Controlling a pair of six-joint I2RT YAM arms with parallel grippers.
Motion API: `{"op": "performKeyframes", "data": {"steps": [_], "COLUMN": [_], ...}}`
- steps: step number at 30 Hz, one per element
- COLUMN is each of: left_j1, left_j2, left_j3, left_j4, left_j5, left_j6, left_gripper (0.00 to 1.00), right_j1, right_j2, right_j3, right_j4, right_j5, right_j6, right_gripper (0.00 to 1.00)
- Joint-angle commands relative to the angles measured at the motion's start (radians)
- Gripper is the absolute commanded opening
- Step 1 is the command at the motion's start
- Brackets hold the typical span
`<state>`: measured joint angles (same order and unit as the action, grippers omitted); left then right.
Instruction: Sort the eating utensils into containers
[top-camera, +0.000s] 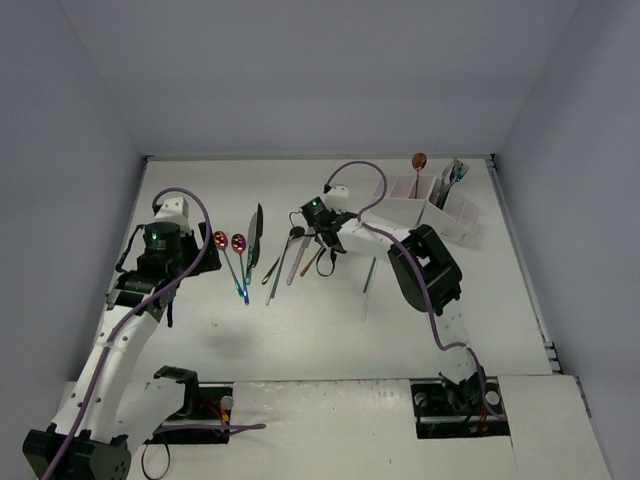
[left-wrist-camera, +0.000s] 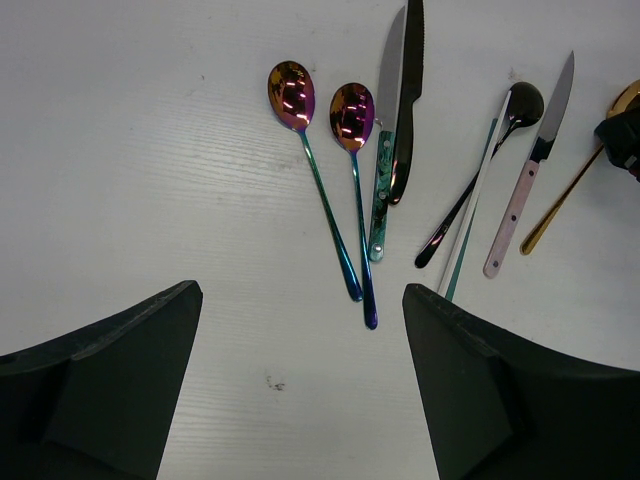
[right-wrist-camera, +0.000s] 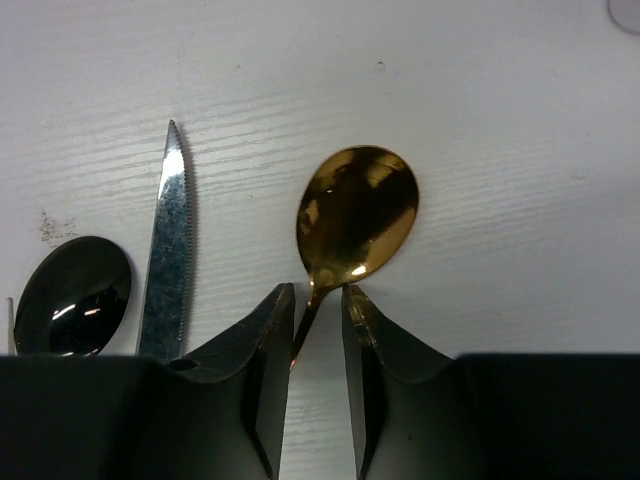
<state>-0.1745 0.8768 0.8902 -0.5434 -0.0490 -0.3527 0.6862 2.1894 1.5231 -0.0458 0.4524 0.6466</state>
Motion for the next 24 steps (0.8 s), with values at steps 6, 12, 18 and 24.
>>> {"op": "performKeyframes", "data": {"steps": [6, 12, 18, 24], "left_j1": [0.007, 0.006, 0.007, 0.006], "left_j2": [0.001, 0.002, 0.006, 0.017], "left_j3": [0.013, 0.011, 0.011, 0.012], "left_j4": [0.024, 0.025, 0.023, 0.024], "left_j5": [-0.002, 0.000, 0.000, 0.004], "left_j6": [-0.005, -0.006, -0.006, -0.008], "left_gripper": [0.79, 0.79, 0.79, 0.79], "right_j1": [-0.073, -0.105, -0.119, -0.115], "right_j2": [-0.057, -0.065, -0.066, -0.095], "right_j3": [-0.044, -0.011, -0.029, -0.078], "right_j4": [-0.044, -0.001, 0.001, -0.025], "right_j5": [-0.107, -0.188, -0.232, -0.212], "right_j6": [-0.104, -0.273, -0.314, -0.255], "right_gripper": [0.00, 0.00, 0.06, 0.31]}}
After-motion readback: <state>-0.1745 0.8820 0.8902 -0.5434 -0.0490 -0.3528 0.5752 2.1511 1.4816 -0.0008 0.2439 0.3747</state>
